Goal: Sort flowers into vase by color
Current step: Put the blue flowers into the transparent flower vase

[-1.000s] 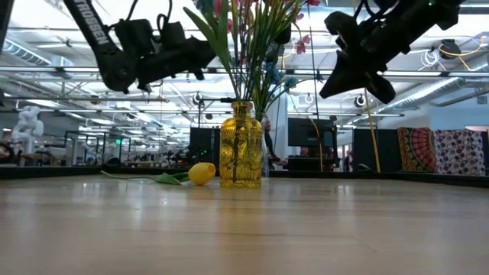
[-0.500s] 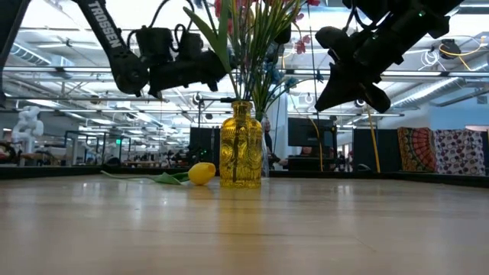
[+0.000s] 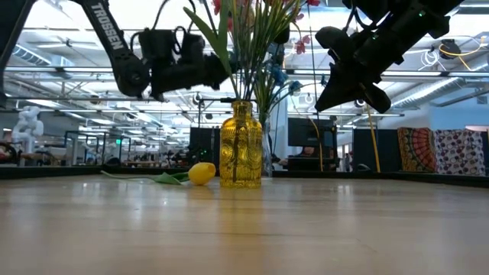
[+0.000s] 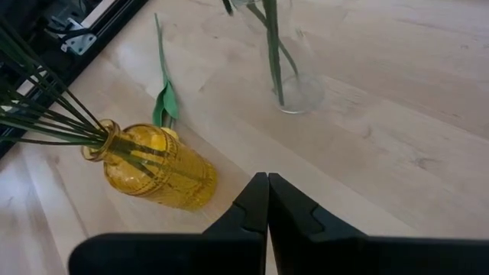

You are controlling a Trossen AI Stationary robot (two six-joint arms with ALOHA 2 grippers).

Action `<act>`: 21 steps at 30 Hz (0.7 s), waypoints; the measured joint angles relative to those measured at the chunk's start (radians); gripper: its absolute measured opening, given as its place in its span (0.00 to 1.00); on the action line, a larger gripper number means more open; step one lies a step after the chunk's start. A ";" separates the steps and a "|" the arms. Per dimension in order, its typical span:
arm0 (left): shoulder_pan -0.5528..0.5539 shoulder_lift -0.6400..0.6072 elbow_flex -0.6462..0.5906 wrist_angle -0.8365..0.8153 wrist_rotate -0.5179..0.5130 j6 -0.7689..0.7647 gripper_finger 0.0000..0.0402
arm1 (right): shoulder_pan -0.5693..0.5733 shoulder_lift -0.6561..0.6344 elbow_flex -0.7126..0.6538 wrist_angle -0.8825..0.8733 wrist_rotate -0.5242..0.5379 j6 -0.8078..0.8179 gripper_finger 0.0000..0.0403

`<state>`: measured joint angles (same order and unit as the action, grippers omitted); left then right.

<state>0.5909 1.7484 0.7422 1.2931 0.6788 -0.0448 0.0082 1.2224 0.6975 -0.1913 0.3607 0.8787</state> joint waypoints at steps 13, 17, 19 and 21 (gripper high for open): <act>0.044 -0.098 0.002 0.002 -0.032 0.000 0.00 | 0.000 0.000 0.000 -0.002 0.000 -0.003 0.00; 0.042 -0.067 0.003 -0.029 -0.040 0.007 0.00 | 0.000 0.000 0.000 -0.005 0.002 -0.008 0.00; 0.035 -0.051 0.003 -0.024 -0.041 0.025 0.00 | 0.000 0.000 0.000 -0.005 0.004 -0.008 0.00; 0.033 -0.039 0.003 -0.022 -0.041 0.035 0.00 | 0.000 0.000 0.000 -0.005 0.004 -0.008 0.00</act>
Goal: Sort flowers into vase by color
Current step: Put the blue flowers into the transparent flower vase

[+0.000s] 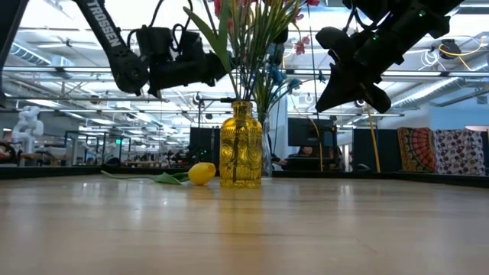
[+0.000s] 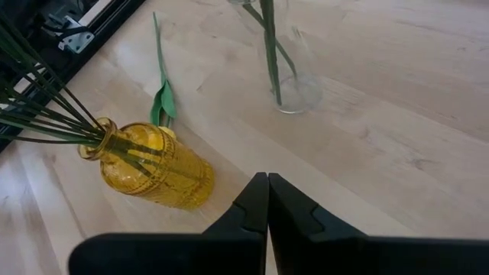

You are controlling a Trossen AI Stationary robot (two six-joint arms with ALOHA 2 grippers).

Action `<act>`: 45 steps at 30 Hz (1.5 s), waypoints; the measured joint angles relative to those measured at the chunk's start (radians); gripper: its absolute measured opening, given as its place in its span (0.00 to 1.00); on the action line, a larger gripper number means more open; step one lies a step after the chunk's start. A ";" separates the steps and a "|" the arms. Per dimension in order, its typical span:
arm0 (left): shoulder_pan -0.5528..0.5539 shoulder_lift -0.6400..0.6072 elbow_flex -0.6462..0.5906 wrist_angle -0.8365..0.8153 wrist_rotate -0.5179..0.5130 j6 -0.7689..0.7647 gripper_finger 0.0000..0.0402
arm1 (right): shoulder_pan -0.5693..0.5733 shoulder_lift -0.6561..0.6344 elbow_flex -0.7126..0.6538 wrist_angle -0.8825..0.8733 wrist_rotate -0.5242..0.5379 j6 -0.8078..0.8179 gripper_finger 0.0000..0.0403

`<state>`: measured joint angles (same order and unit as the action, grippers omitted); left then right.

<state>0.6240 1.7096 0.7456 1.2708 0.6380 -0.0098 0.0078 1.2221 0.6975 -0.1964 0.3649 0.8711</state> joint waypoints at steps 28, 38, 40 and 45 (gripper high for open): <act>-0.079 0.058 0.000 -0.323 -0.046 0.157 0.00 | 0.000 0.000 0.000 -0.004 0.000 0.000 0.00; -0.096 0.058 0.000 -0.368 -0.085 0.174 0.11 | 0.000 -0.001 0.000 -0.004 0.001 -0.005 0.00; -0.096 0.057 0.000 -0.379 -0.093 0.171 0.13 | 0.000 -0.001 0.000 -0.003 0.001 -0.005 0.00; -0.091 0.021 -0.001 -0.385 -0.095 0.149 0.21 | 0.000 -0.001 0.000 -0.003 0.000 -0.005 0.00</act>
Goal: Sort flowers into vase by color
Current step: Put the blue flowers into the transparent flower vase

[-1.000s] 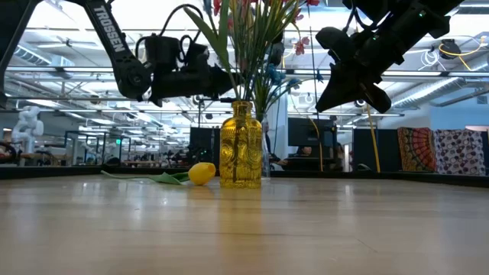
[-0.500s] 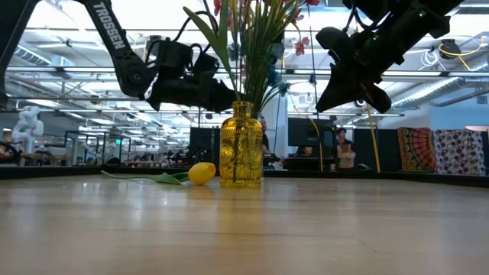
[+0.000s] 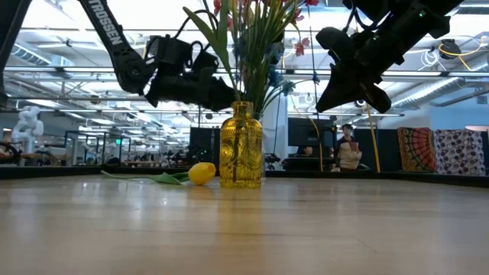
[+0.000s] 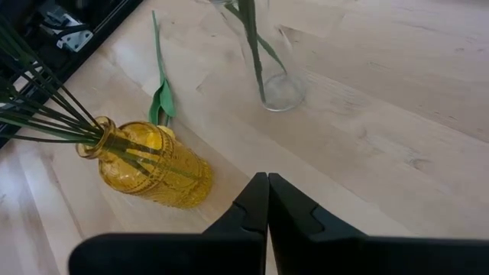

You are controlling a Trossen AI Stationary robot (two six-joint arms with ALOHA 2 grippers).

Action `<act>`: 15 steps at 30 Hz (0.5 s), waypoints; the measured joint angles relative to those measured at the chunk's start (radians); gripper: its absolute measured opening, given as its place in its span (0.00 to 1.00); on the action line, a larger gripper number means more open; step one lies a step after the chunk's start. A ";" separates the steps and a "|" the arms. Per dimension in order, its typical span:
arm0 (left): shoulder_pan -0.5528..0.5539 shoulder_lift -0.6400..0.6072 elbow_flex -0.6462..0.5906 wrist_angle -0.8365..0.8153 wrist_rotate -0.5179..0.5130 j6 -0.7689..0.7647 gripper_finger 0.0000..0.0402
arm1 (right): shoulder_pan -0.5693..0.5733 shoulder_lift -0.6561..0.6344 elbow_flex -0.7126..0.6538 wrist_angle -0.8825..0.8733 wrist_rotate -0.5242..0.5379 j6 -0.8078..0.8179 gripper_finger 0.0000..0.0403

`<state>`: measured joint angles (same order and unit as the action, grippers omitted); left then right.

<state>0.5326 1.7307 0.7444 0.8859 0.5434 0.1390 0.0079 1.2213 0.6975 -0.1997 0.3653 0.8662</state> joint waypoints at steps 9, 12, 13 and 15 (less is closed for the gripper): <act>0.031 -0.117 0.000 -0.208 -0.002 0.000 0.35 | 0.000 0.000 0.000 0.000 0.000 -0.014 0.00; 0.030 -0.145 0.000 -0.303 -0.002 0.024 0.36 | 0.000 0.000 0.000 0.000 0.000 -0.019 0.00; 0.027 -0.154 0.000 -0.333 -0.002 0.048 0.36 | 0.000 0.000 0.000 0.000 0.000 -0.021 0.00; 0.018 -0.166 0.000 -0.371 -0.002 0.104 0.36 | 0.000 0.000 0.000 0.000 0.000 -0.022 0.00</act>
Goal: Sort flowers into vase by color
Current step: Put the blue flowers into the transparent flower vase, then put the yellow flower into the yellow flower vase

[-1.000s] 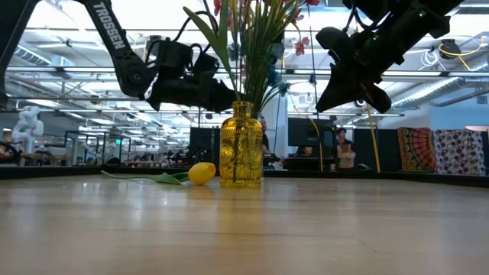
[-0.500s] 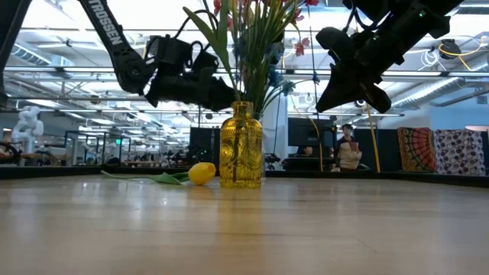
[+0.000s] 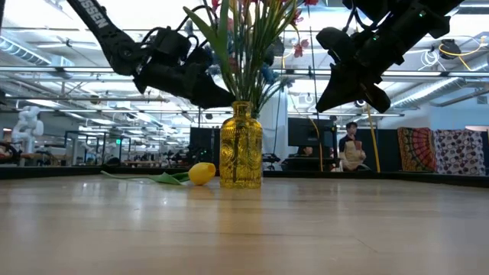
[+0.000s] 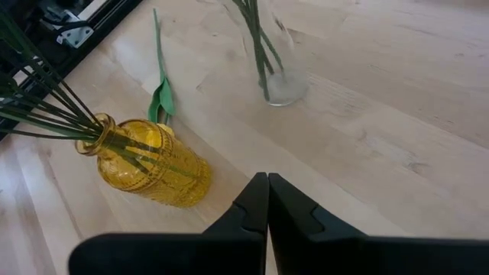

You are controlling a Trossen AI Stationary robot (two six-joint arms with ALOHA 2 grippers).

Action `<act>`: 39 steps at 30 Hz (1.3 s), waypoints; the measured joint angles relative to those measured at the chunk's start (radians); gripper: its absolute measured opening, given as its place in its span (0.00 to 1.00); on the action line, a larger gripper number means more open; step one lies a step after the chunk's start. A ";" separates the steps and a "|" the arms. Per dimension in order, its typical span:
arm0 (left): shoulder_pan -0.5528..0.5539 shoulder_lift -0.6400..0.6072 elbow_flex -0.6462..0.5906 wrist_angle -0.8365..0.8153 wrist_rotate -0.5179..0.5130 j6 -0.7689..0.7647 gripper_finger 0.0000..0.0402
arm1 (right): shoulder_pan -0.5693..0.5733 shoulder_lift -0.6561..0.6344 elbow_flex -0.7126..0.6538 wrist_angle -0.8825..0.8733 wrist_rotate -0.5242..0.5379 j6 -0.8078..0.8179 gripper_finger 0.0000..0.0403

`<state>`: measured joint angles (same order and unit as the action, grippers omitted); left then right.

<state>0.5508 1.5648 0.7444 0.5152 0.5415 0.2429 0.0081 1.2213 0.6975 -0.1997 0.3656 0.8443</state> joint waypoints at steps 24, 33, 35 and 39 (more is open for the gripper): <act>-0.015 -0.079 0.001 -0.189 -0.058 0.053 0.34 | 0.000 0.000 0.000 0.002 0.003 0.008 0.00; 0.024 -0.131 0.001 -0.326 -0.090 0.121 0.34 | 0.000 0.000 0.000 0.009 0.003 0.008 0.00; 0.036 -0.156 0.001 -0.387 -0.093 0.170 0.34 | 0.000 0.000 0.000 0.008 0.003 0.008 0.00; 0.053 -0.207 0.001 -0.552 -0.123 0.266 0.34 | 0.000 0.000 0.000 0.008 0.003 0.008 0.00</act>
<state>0.6036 1.3576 0.7452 -0.0367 0.4184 0.5092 0.0078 1.2213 0.6975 -0.1917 0.3691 0.8520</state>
